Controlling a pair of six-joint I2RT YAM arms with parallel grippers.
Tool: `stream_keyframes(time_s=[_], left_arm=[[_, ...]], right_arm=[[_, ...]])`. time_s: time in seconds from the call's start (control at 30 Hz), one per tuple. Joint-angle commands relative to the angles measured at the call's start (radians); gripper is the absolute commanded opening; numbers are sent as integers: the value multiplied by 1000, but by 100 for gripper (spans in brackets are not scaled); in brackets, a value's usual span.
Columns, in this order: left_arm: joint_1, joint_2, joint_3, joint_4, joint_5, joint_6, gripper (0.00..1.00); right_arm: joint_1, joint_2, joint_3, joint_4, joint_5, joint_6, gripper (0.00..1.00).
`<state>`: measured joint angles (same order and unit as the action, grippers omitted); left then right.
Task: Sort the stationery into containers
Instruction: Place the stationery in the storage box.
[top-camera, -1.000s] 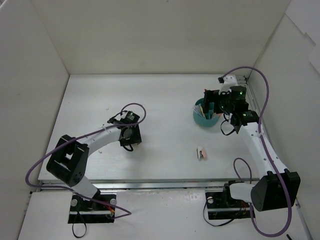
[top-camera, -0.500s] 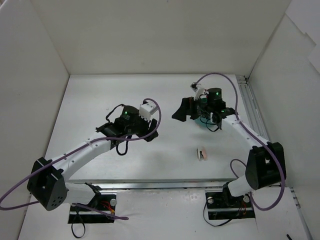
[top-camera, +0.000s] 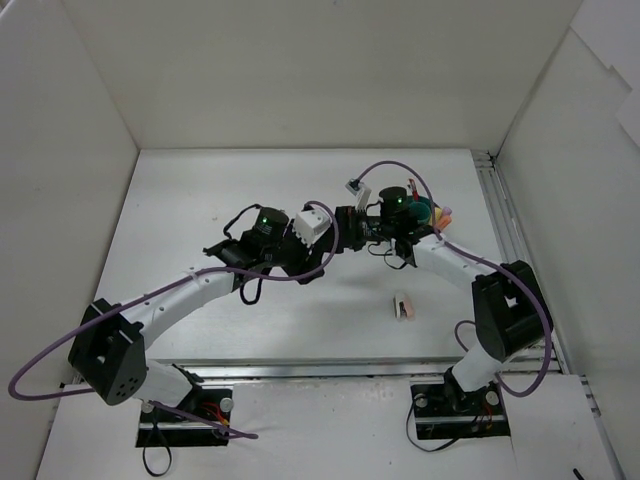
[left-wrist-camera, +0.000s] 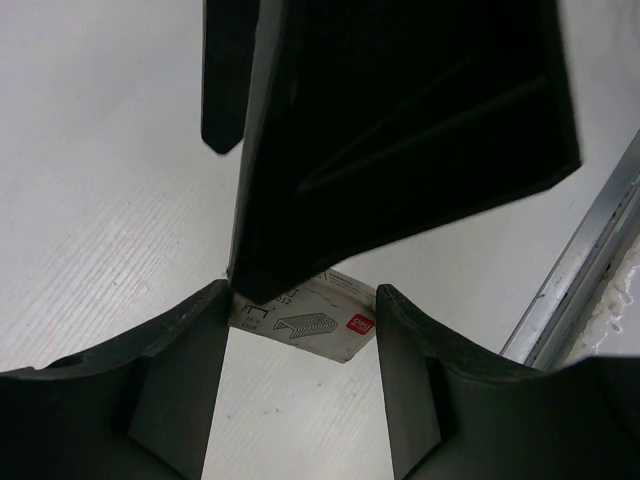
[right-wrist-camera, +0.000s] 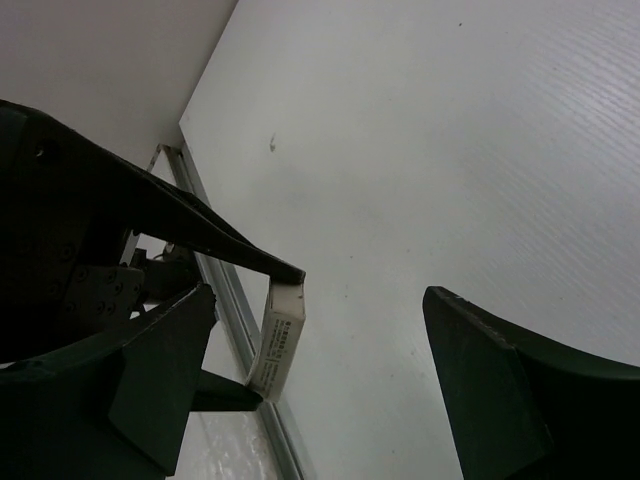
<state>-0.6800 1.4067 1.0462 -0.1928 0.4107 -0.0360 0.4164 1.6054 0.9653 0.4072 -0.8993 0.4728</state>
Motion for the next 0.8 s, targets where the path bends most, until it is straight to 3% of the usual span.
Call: stream_keyframes(time_s=[0.0, 0.2, 0.3, 0.33, 0.53, 0.67, 0.7, 0.77], left_arm=[[-16, -6, 81, 53, 7, 28, 47], [-16, 12, 97, 49, -13, 30, 47], [-16, 17, 100, 49, -27, 30, 46], [-16, 18, 104, 50, -29, 30, 46], [-16, 23, 112, 59, -41, 31, 48], [-16, 25, 118, 72, -44, 30, 61], [-16, 20, 117, 76, -50, 30, 70], [-16, 5, 104, 87, -56, 31, 73]], right_arm=[[31, 27, 61, 18, -21, -9, 81], [61, 22, 58, -18, -43, -42, 67], [73, 19, 56, -30, -55, -52, 50], [74, 22, 56, -30, -55, -54, 38], [73, 13, 69, -28, -52, -49, 6], [62, -2, 90, -44, -26, -62, 2], [55, -5, 95, -57, -17, -66, 1], [13, -22, 105, -59, 20, -66, 0]])
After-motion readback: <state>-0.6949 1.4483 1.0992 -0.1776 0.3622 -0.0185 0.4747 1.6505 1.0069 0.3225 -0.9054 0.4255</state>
